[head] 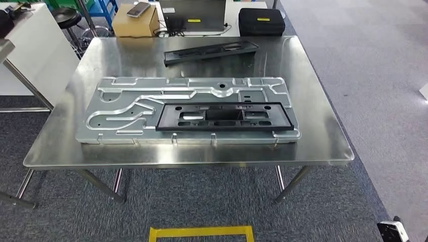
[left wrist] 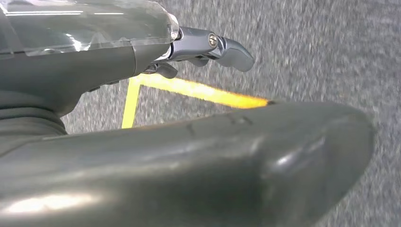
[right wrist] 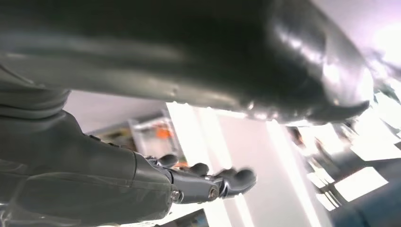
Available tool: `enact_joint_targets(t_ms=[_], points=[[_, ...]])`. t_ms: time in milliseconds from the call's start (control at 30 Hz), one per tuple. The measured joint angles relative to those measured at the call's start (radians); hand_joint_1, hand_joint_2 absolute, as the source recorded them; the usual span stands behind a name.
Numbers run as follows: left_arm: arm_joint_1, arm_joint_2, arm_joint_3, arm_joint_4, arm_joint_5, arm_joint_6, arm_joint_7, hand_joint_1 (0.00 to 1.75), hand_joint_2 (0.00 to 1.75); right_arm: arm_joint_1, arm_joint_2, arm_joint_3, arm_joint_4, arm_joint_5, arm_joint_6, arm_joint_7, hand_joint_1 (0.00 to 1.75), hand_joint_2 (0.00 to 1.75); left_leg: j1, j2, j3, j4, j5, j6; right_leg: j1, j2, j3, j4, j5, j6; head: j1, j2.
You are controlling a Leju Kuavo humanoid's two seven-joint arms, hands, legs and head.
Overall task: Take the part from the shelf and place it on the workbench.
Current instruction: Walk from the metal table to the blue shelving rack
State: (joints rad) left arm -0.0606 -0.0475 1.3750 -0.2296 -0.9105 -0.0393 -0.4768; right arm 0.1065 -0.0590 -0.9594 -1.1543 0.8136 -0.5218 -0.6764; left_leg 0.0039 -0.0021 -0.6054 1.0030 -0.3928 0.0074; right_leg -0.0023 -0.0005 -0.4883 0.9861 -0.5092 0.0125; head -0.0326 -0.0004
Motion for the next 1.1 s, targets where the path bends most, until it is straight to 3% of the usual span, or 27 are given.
enact_joint_targets(t_ms=[67, 100, 167, 233, 267, 300, 333, 400, 433, 467, 567, 600, 633, 667, 700, 733, 767, 800, 833, 867, 900, 967, 1000, 1033, 1067, 1100], points=[[0.003, -0.004, 0.004, 0.0, 0.001, -0.011, 0.001, 0.0, 0.0, -0.025, -0.011, -0.054, 0.149, 0.078, 0.011, 0.047, 0.0, 0.0, 0.002, -0.001, -0.005, 0.002, 0.002, -0.012, -0.003, -0.001, -0.01, -0.004, 0.018, -0.014, 0.0, 0.0], [0.005, -0.006, 0.005, 0.0, 0.0, -0.018, 0.004, 0.0, 0.0, -0.037, -0.015, -0.075, 0.221, 0.114, 0.017, 0.078, 0.0, 0.0, 0.002, -0.001, -0.014, 0.019, -0.018, -0.017, -0.006, -0.003, -0.018, -0.008, 0.029, -0.022, 0.0, 0.0], [0.008, -0.01, 0.006, 0.0, -0.006, -0.039, 0.017, 0.0, 0.0, -0.058, -0.019, -0.101, 0.358, 0.178, 0.039, 0.164, 0.0, 0.0, 0.005, -0.001, -0.047, 0.113, -0.106, -0.024, -0.007, -0.005, -0.042, -0.01, 0.051, -0.032, 0.0, 0.0], [0.009, -0.012, 0.007, 0.0, -0.02, -0.066, 0.036, 0.0, 0.0, -0.075, -0.018, -0.113, 0.486, 0.233, 0.083, 0.286, 0.0, 0.0, 0.006, -0.001, -0.074, 0.237, -0.194, -0.029, -0.004, -0.005, -0.072, -0.007, 0.072, -0.035, 0.0, 0.0], [0.01, -0.013, 0.006, 0.0, -0.029, -0.081, 0.047, 0.0, 0.0, -0.083, -0.015, -0.116, 0.551, 0.257, 0.11, 0.354, 0.0, 0.0, 0.006, -0.001, -0.066, 0.265, -0.212, -0.029, -0.002, -0.005, -0.087, -0.005, 0.081, -0.035, 0.0, 0.0], [0.011, -0.013, 0.004, 0.0, -0.039, -0.094, 0.058, 0.0, 0.0, -0.09, -0.009, -0.118, 0.606, 0.274, 0.136, 0.409, 0.0, 0.0, 0.005, -0.001, -0.039, 0.253, -0.211, -0.028, 0.0, -0.005, -0.101, -0.002, 0.091, -0.035, 0.0, 0.0], [0.013, -0.014, 0.002, 0.0, -0.048, -0.104, 0.068, 0.0, 0.0, -0.095, 0.0, -0.119, 0.653, 0.285, 0.162, 0.456, 0.0, 0.0, 0.004, -0.001, 0.01, 0.2, -0.196, -0.024, 0.002, -0.005, -0.115, 0.002, 0.099, -0.035, 0.0, 0.0], [0.012, -0.014, -0.004, 0.0, -0.066, -0.117, 0.086, 0.0, 0.0, -0.107, 0.023, -0.124, 0.728, 0.294, 0.213, 0.525, 0.0, 0.0, -0.002, 0.0, 0.124, 0.045, -0.163, -0.009, 0.005, -0.005, -0.132, 0.008, 0.115, -0.032, 0.0, 0.0], [0.01, -0.013, -0.006, 0.0, -0.075, -0.121, 0.093, 0.0, 0.0, -0.112, 0.034, -0.127, 0.758, 0.296, 0.243, 0.556, 0.0, 0.0, -0.007, 0.001, 0.16, -0.01, -0.152, -0.001, 0.004, -0.005, -0.137, 0.009, 0.123, -0.027, 0.0, 0.0], [0.008, -0.013, -0.009, 0.0, -0.084, -0.124, 0.098, 0.0, 0.0, -0.118, 0.045, -0.13, 0.786, 0.299, 0.276, 0.585, 0.0, 0.0, -0.011, 0.001, 0.176, -0.039, -0.146, 0.006, 0.003, -0.005, -0.138, 0.008, 0.131, -0.022, 0.0, 0.0], [0.009, -0.013, -0.021, 0.0, -0.108, -0.127, 0.11, 0.0, 0.0, -0.13, 0.072, -0.134, 0.846, 0.303, 0.362, 0.65, 0.0, 0.0, -0.013, 0.004, 0.162, -0.05, -0.113, 0.02, -0.001, -0.003, -0.142, 0.0, 0.15, -0.005, 0.0, 0.0], [0.01, -0.014, -0.026, 0.001, -0.116, -0.128, 0.113, 0.0, 0.0, -0.131, 0.08, -0.135, 0.86, 0.302, 0.381, 0.664, 0.0, 0.0, -0.011, 0.006, 0.153, -0.056, -0.097, 0.026, -0.002, -0.002, -0.149, 0.01, 0.131, 0.0, 0.0, 0.0], [0.011, -0.014, -0.032, 0.001, -0.125, -0.129, 0.115, 0.0, 0.0, -0.133, 0.086, -0.136, 0.871, 0.302, 0.395, 0.674, 0.0, 0.0, -0.007, 0.008, 0.14, -0.062, -0.08, 0.03, -0.003, -0.001, -0.16, 0.037, 0.092, 0.004, 0.0, 0.0], [0.011, -0.014, -0.037, 0.001, -0.132, -0.129, 0.117, 0.0, 0.0, -0.135, 0.091, -0.137, 0.88, 0.303, 0.406, 0.682, 0.0, 0.0, -0.006, 0.011, 0.125, -0.064, -0.064, 0.033, -0.006, 0.0, -0.173, 0.086, 0.034, 0.009, 0.0, 0.0], [0.013, -0.014, -0.043, 0.001, -0.14, -0.13, 0.121, 0.0, 0.0, -0.137, 0.094, -0.138, 0.887, 0.304, 0.414, 0.688, 0.0, 0.0, -0.005, 0.011, 0.108, -0.064, -0.052, 0.034, -0.009, 0.0, -0.188, 0.151, -0.024, 0.014, 0.0, 0.0], [0.015, -0.014, -0.049, 0.001, -0.146, -0.131, 0.124, 0.0, 0.0, -0.139, 0.097, -0.138, 0.893, 0.305, 0.421, 0.692, 0.0, 0.0, -0.005, 0.012, 0.092, -0.062, -0.04, 0.032, -0.011, 0.0, -0.198, 0.216, -0.064, 0.02, 0.0, 0.0], [0.016, -0.014, -0.054, 0.001, -0.152, -0.131, 0.126, 0.0, 0.0, -0.141, 0.101, -0.138, 0.898, 0.306, 0.426, 0.696, 0.0, 0.0, -0.004, 0.014, 0.074, -0.059, -0.028, 0.029, -0.014, 0.0, -0.2, 0.266, -0.079, 0.025, 0.0, 0.0], [0.016, -0.014, -0.059, 0.001, -0.156, -0.131, 0.129, 0.0, 0.0, -0.142, 0.104, -0.138, 0.903, 0.306, 0.43, 0.701, 0.0, 0.0, -0.003, 0.014, 0.055, -0.054, -0.017, 0.026, -0.017, -0.001, -0.187, 0.288, -0.068, 0.029, 0.0, 0.0], [0.016, -0.014, -0.063, 0.001, -0.16, -0.131, 0.131, 0.0, 0.0, -0.143, 0.108, -0.139, 0.908, 0.307, 0.435, 0.707, 0.0, 0.0, -0.001, 0.015, 0.036, -0.046, -0.007, 0.022, -0.02, -0.001, -0.155, 0.274, -0.04, 0.032, 0.0, 0.0], [0.016, -0.014, -0.066, 0.001, -0.163, -0.13, 0.132, 0.0, 0.0, -0.144, 0.111, -0.139, 0.911, 0.309, 0.439, 0.713, 0.0, 0.0, 0.001, 0.015, 0.016, -0.037, 0.002, 0.017, -0.024, -0.001, -0.107, 0.226, -0.014, 0.034, 0.0, 0.0], [0.016, -0.014, -0.07, 0.001, -0.165, -0.129, 0.133, 0.0, 0.0, -0.146, 0.114, -0.139, 0.914, 0.313, 0.444, 0.719, 0.0, 0.0, 0.002, 0.015, -0.001, -0.026, 0.009, 0.011, -0.026, 0.0, -0.045, 0.153, -0.007, 0.035, 0.0, 0.0], [0.016, -0.013, -0.078, 0.001, -0.167, -0.126, 0.132, 0.0, 0.0, -0.153, 0.119, -0.139, 0.918, 0.318, 0.454, 0.725, 0.0, 0.0, 0.001, 0.014, -0.022, -0.007, 0.021, -0.003, -0.024, 0.003, 0.048, 0.022, -0.032, 0.027, 0.0, 0.0], [0.016, -0.013, -0.08, 0.001, -0.167, -0.124, 0.131, 0.0, 0.0, -0.156, 0.121, -0.139, 0.92, 0.32, 0.459, 0.727, 0.0, 0.0, 0.001, 0.015, -0.026, -0.003, 0.028, -0.01, -0.021, 0.005, 0.066, -0.009, -0.047, 0.019, 0.0, 0.0], [0.016, -0.013, -0.081, 0.002, -0.168, -0.122, 0.13, 0.0, 0.0, -0.158, 0.123, -0.139, 0.922, 0.321, 0.464, 0.728, 0.0, 0.0, 0.002, 0.015, -0.029, -0.002, 0.036, -0.017, -0.017, 0.005, 0.065, -0.018, -0.048, 0.008, 0.0, 0.0], [0.016, -0.013, -0.082, 0.002, -0.168, -0.12, 0.129, 0.0, 0.0, -0.159, 0.125, -0.139, 0.925, 0.321, 0.469, 0.729, 0.0, 0.0, 0.005, 0.014, -0.031, -0.002, 0.04, -0.024, -0.017, 0.002, 0.056, -0.016, -0.039, -0.002, 0.0, 0.0], [0.018, -0.013, -0.082, 0.002, -0.168, -0.118, 0.129, 0.0, 0.0, -0.16, 0.127, -0.14, 0.927, 0.321, 0.472, 0.729, 0.0, 0.0, 0.008, 0.013, -0.038, 0.007, 0.026, -0.03, -0.017, 0.0, 0.046, -0.015, -0.028, -0.013, 0.0, 0.0]])
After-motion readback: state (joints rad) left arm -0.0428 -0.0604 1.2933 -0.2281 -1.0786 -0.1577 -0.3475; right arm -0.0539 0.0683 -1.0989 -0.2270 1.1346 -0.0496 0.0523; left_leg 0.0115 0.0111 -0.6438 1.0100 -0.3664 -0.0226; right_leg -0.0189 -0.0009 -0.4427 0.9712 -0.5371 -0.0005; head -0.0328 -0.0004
